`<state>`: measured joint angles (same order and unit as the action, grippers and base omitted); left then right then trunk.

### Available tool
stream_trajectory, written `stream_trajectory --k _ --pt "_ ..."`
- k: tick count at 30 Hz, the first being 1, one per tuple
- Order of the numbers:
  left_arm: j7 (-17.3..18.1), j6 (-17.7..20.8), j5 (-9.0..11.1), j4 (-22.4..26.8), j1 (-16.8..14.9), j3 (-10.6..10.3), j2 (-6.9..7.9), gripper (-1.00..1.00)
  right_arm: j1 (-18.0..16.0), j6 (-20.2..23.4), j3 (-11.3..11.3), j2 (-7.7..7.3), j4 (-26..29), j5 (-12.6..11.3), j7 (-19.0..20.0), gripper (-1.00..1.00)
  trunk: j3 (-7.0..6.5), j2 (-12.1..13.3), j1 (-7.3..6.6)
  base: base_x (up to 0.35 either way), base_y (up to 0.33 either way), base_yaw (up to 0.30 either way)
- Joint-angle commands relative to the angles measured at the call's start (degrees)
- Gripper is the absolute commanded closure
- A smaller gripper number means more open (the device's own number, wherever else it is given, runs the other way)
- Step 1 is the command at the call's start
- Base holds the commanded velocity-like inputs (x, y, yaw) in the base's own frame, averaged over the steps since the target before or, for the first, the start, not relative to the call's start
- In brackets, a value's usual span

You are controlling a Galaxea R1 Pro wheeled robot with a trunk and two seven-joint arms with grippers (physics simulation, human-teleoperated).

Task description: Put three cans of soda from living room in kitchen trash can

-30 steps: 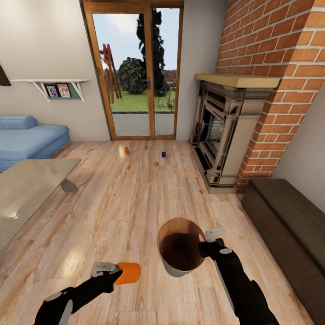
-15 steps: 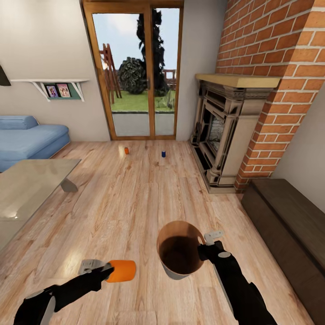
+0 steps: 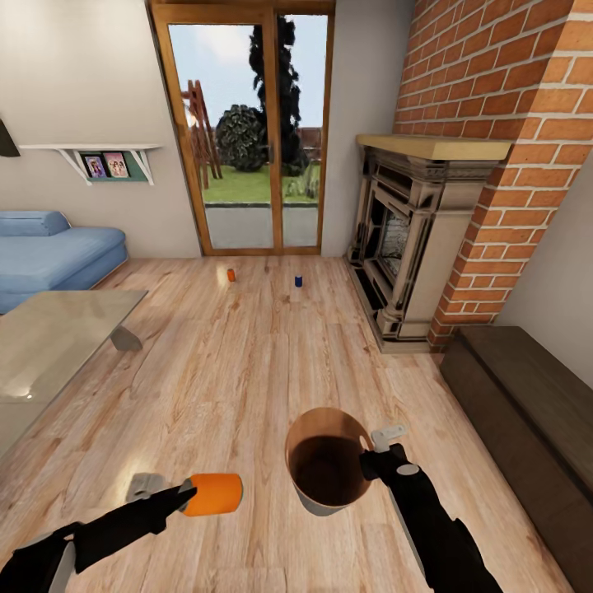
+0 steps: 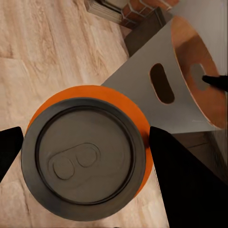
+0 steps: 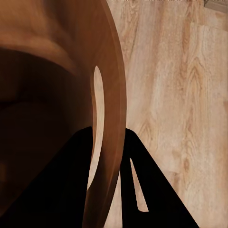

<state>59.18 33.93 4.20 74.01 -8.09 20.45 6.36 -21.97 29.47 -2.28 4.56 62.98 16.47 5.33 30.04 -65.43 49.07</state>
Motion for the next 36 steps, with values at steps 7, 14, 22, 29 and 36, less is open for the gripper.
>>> stream_trajectory --k 7,14,22,29,36 --pt "6.16 0.85 0.36 0.48 0.00 1.88 0.15 1.00 -0.02 -0.36 -0.01 0.01 -0.37 -0.47 0.20 1.00 -0.01 0.00 0.00 0.000 0.000 0.000" --pt "8.70 2.50 1.68 1.05 0.01 1.88 0.07 1.00 0.00 -0.47 -0.01 0.01 -0.46 -0.47 0.20 1.00 -0.01 0.00 0.00 0.000 0.000 0.000" --pt "10.84 3.19 2.91 1.47 0.00 1.79 -0.06 1.00 -0.02 -1.53 -0.01 0.01 -0.49 -0.56 0.20 1.00 -0.01 0.00 0.00 0.000 0.000 0.000" --pt "14.08 5.07 4.22 1.57 0.00 1.79 0.11 1.00 0.00 -1.81 -0.01 0.01 -1.61 -0.53 0.20 1.00 -0.01 0.00 0.00 0.000 0.000 0.000" --pt "15.94 5.44 4.39 1.58 0.00 1.79 0.00 1.00 -0.05 -3.09 -0.01 0.09 -3.26 -0.46 0.20 1.00 -0.01 0.00 0.00 0.000 0.000 0.000"
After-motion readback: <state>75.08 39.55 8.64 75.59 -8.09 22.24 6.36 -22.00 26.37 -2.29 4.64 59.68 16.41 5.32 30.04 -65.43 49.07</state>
